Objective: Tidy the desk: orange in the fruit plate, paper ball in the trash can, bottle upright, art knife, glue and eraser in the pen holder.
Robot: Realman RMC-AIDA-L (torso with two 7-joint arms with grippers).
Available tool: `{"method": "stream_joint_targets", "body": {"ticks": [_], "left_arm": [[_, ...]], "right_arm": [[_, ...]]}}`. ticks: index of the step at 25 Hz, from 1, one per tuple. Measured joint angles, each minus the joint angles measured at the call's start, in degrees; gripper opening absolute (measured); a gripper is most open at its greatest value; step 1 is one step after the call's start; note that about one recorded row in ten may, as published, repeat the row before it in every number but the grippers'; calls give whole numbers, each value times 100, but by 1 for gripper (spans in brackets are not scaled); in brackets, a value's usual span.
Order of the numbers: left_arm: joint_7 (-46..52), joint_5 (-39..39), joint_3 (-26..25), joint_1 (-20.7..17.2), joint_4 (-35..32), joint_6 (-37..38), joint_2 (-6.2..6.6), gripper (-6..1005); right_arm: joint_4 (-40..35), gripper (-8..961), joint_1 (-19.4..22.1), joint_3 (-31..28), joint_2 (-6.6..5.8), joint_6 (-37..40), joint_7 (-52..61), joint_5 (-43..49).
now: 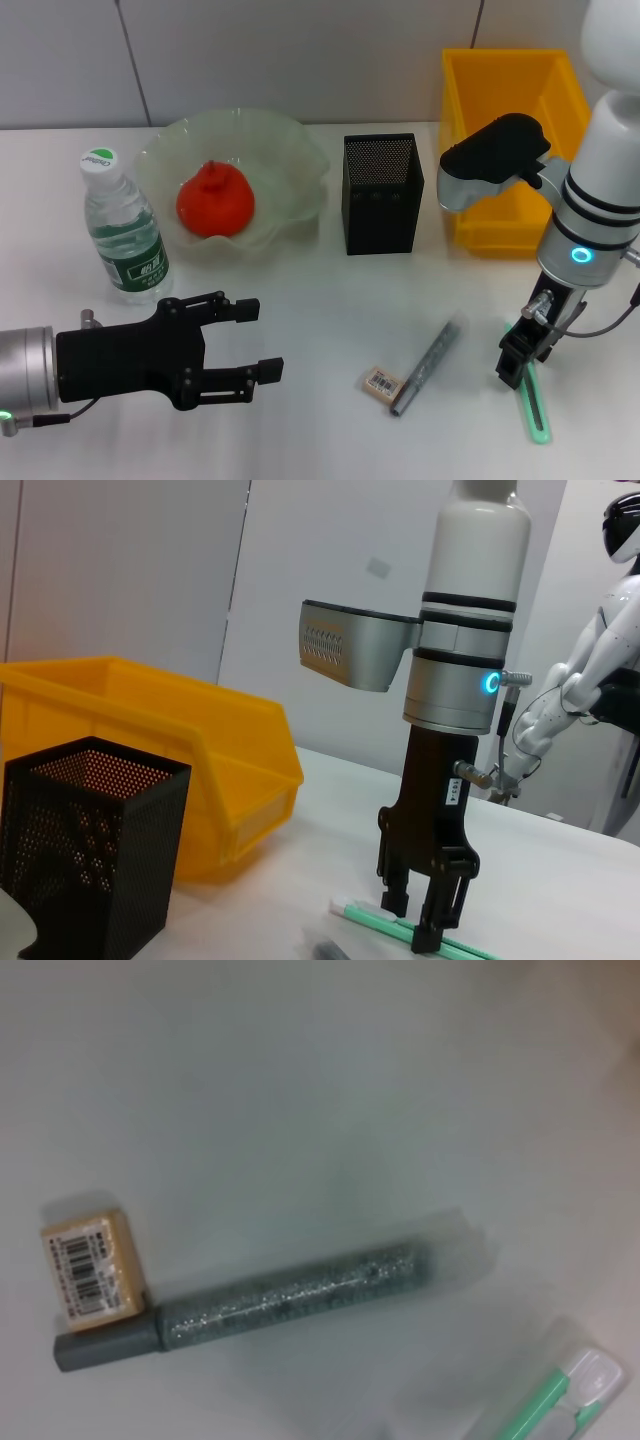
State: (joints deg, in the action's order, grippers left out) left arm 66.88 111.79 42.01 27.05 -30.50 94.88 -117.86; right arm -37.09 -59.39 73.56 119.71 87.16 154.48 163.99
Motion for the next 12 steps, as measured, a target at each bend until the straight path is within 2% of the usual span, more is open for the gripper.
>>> {"method": "stream_joint_targets", "body": {"ticks": [12], "left_arm": [[0, 0, 0, 41, 0, -14, 0, 812]], "right_arm": [[0, 451, 24, 9, 0, 1, -6, -12]]}}
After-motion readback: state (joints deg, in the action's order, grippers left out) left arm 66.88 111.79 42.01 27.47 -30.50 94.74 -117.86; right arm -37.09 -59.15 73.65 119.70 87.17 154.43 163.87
